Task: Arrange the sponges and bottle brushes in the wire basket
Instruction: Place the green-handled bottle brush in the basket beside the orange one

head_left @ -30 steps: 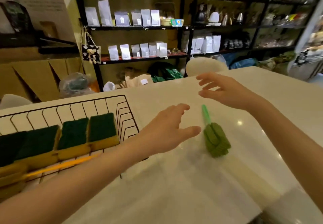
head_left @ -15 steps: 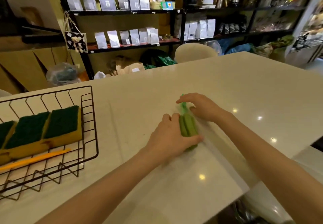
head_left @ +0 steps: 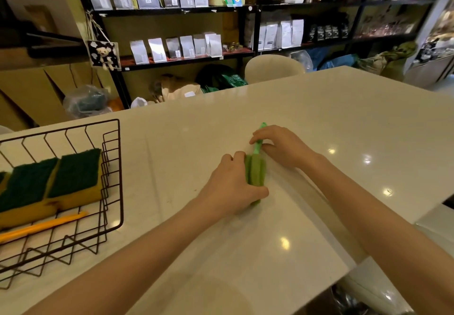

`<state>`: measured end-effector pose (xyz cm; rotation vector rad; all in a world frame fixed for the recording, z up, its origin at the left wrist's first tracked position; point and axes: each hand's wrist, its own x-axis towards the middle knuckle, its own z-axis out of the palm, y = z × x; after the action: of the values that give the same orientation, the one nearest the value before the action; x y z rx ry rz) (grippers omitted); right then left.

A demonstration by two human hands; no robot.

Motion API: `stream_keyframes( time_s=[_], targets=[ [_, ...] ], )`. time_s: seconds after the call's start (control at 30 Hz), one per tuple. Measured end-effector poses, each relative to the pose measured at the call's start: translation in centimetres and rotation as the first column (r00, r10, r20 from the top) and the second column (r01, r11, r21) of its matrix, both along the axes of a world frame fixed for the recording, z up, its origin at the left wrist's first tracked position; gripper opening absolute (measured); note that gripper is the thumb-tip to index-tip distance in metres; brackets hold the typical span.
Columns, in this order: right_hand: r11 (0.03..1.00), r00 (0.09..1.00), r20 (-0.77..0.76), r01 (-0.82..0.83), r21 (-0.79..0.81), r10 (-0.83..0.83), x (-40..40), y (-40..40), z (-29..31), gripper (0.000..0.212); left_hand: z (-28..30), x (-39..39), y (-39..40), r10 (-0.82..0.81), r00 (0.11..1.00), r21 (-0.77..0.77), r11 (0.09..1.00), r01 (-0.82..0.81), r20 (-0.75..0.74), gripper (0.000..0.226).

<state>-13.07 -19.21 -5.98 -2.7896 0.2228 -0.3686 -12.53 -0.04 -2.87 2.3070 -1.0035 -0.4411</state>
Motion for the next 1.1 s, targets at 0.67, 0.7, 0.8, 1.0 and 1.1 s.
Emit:
stream_keyframes(
  time_s=[0.67,0.7,0.8,1.0,1.1],
  targets=[
    [0.961,0.944,0.204,-0.232,-0.148,0.260,7.1,11.1,10.2,0.026,8.5,7.8,15.4,0.172,0.971,-0.217,0.967,-0.135,0.165,0.055],
    [0.958,0.939,0.210,-0.245,-0.152,0.273,7.4,12.1,10.5,0.026,8.6,7.9,16.4,0.181,0.969,-0.224,0.964,-0.142,0.168,0.054],
    [0.944,0.921,0.228,-0.282,-0.174,0.317,8.3,15.0,11.4,0.026,8.6,8.2,19.2,0.201,0.964,-0.245,0.957,-0.154,0.177,0.048],
    [0.907,0.892,0.230,-0.328,-0.264,0.389,9.6,20.7,12.1,0.026,8.5,9.4,25.7,0.249,0.967,-0.246,0.942,-0.227,0.059,0.045],
    [0.888,0.892,0.168,-0.364,-0.280,0.419,9.7,23.8,11.3,0.026,8.0,10.2,29.4,0.278,0.960,-0.252,0.926,-0.280,-0.045,0.044]
  ],
)
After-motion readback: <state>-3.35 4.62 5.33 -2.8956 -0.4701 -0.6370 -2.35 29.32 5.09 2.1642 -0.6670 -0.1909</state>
